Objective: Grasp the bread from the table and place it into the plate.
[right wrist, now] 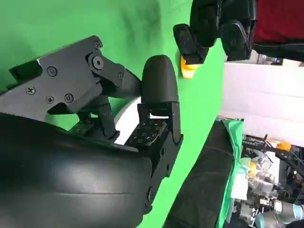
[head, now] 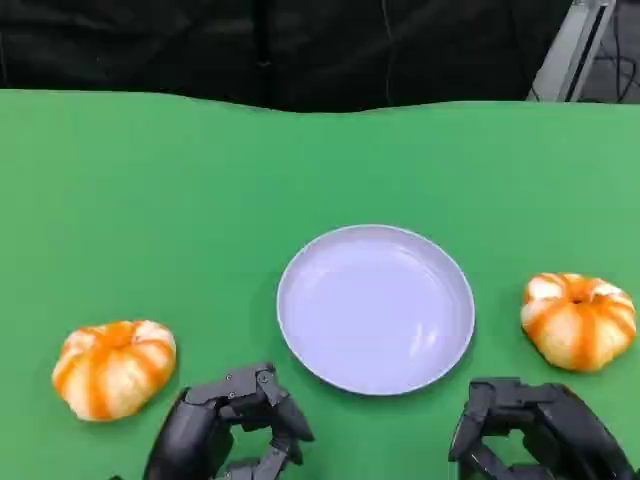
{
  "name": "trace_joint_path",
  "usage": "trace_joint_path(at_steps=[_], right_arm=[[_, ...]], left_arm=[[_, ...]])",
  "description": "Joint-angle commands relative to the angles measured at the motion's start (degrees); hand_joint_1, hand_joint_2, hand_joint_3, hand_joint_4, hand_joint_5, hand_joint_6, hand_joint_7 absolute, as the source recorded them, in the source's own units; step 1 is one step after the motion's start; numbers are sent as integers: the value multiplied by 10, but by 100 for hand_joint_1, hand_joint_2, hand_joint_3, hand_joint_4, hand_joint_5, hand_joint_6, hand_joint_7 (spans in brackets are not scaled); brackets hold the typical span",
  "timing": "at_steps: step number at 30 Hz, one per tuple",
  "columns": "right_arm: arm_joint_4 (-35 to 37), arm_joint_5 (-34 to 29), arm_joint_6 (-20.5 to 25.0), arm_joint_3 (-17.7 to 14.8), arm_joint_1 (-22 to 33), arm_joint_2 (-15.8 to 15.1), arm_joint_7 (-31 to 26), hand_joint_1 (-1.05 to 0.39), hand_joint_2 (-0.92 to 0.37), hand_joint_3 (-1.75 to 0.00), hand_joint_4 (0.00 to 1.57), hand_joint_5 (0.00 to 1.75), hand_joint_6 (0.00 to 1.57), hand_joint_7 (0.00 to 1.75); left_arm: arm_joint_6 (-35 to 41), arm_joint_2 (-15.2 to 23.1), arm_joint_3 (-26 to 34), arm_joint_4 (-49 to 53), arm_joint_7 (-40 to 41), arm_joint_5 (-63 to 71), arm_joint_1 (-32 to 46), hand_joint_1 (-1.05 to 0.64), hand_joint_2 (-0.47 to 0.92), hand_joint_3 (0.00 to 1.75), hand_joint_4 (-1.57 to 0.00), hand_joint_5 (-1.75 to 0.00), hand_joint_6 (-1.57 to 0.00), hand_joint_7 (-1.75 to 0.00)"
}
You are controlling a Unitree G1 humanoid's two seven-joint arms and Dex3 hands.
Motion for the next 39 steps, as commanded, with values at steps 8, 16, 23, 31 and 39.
trace_joint_path(at_steps=[8,16,23,31,39], right_arm=[[1,3,2,-5,1,-7,-2,-10,-64,-91,85,143,86,118],[3,6,4,-5,1,-7,1,-9,-63,-94,84,144,86,118],[0,-1,3,-5,1,-8,-5,-9,-64,-92,84,143,86,118],[4,3,0,-5,-1,-7,-2,-8,-65,-91,85,142,86,118],[3,3,2,-4,-1,-7,-1,-9,-65,-91,85,143,86,118]], left_arm=[[-2,7,4,-3,6,0,0,-7,59,103,-83,-149,-89,-122],[1,7,7,-5,4,-10,1,-8,63,92,-84,-128,-94,-98],[19,6,13,-22,4,-21,9,-19,83,37,-110,-23,-115,-2],[29,9,15,-40,-8,-48,13,-24,92,14,-103,-2,-98,0],[13,36,49,-95,4,-45,15,-65,92,13,-62,0,-52,0]])
